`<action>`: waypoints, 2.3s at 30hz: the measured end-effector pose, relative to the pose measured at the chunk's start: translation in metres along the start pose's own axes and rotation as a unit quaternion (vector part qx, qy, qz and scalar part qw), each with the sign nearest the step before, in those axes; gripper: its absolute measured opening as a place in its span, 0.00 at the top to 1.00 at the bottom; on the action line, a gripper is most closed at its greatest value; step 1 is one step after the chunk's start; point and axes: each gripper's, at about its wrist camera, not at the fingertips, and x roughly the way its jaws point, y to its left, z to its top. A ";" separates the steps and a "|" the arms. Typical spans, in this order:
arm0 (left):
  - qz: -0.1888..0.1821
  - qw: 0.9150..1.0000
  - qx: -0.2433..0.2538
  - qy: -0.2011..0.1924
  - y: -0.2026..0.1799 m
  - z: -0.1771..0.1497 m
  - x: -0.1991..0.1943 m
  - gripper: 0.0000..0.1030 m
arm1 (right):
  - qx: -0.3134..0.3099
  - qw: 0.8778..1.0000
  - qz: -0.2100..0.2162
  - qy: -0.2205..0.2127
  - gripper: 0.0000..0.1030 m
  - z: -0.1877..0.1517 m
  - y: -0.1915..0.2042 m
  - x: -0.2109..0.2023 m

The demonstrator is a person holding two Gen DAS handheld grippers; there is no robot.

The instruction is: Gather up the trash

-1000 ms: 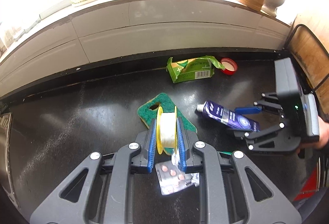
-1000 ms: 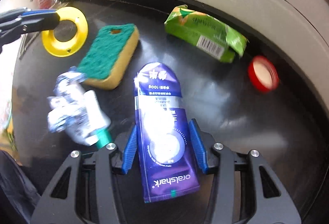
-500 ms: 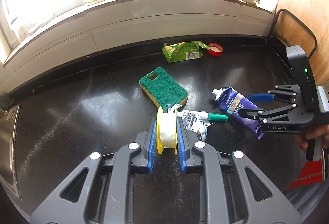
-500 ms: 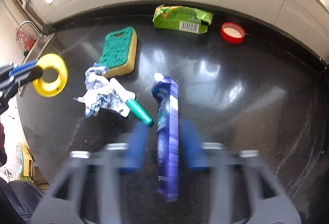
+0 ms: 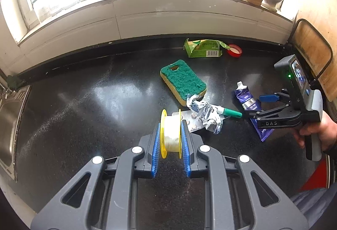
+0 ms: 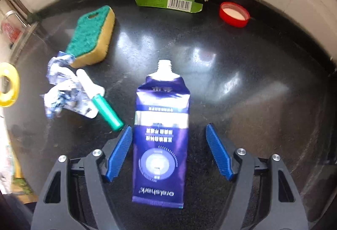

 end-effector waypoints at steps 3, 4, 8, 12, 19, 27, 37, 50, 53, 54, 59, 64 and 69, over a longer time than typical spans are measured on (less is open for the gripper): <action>-0.001 1.000 -0.003 0.004 -0.001 0.001 0.002 0.82 | 0.002 1.000 -0.013 -0.018 0.50 0.001 0.008 -0.001; -0.002 1.000 -0.004 0.005 -0.001 0.001 0.003 0.82 | 0.007 1.000 -0.017 -0.015 0.50 0.001 0.010 -0.001; -0.002 1.000 -0.007 0.005 -0.002 0.003 0.002 0.82 | 0.017 1.000 -0.012 -0.011 0.51 -0.002 0.014 -0.002; -0.005 1.000 0.000 0.000 -0.005 0.004 -0.001 0.82 | 0.035 0.999 -0.010 -0.025 0.51 -0.008 0.014 -0.020; -0.008 1.000 0.010 0.001 -0.010 0.003 -0.001 0.82 | 0.055 0.996 -0.004 -0.065 0.51 -0.015 0.016 -0.070; -0.014 1.000 0.016 0.004 -0.013 0.001 0.002 0.82 | 0.059 0.995 -0.009 -0.078 0.51 -0.020 0.019 -0.096; 0.002 1.000 -0.010 -0.009 0.008 -0.008 -0.012 0.82 | 0.027 0.994 0.000 -0.102 0.50 -0.011 0.053 -0.119; 0.115 0.980 -0.158 -0.022 0.122 -0.096 -0.085 0.82 | -0.167 0.972 0.123 -0.114 0.50 0.027 0.241 -0.141; 0.146 0.968 -0.203 -0.022 0.152 -0.129 -0.110 0.82 | -0.223 0.955 0.163 -0.107 0.50 0.024 0.302 -0.142; 0.157 0.963 -0.219 -0.022 0.162 -0.143 -0.119 0.82 | -0.241 0.949 0.177 -0.102 0.50 0.022 0.324 -0.142; 0.209 0.931 -0.298 -0.014 0.204 -0.210 -0.156 0.82 | -0.325 0.914 0.230 -0.082 0.50 -0.002 0.418 -0.147; 0.243 0.894 -0.376 0.002 0.232 -0.281 -0.184 0.82 | -0.403 0.875 0.265 -0.052 0.50 -0.040 0.497 -0.148; 0.252 0.867 -0.430 0.013 0.248 -0.335 -0.192 0.82 | -0.454 0.847 0.276 -0.017 0.50 -0.076 0.557 -0.136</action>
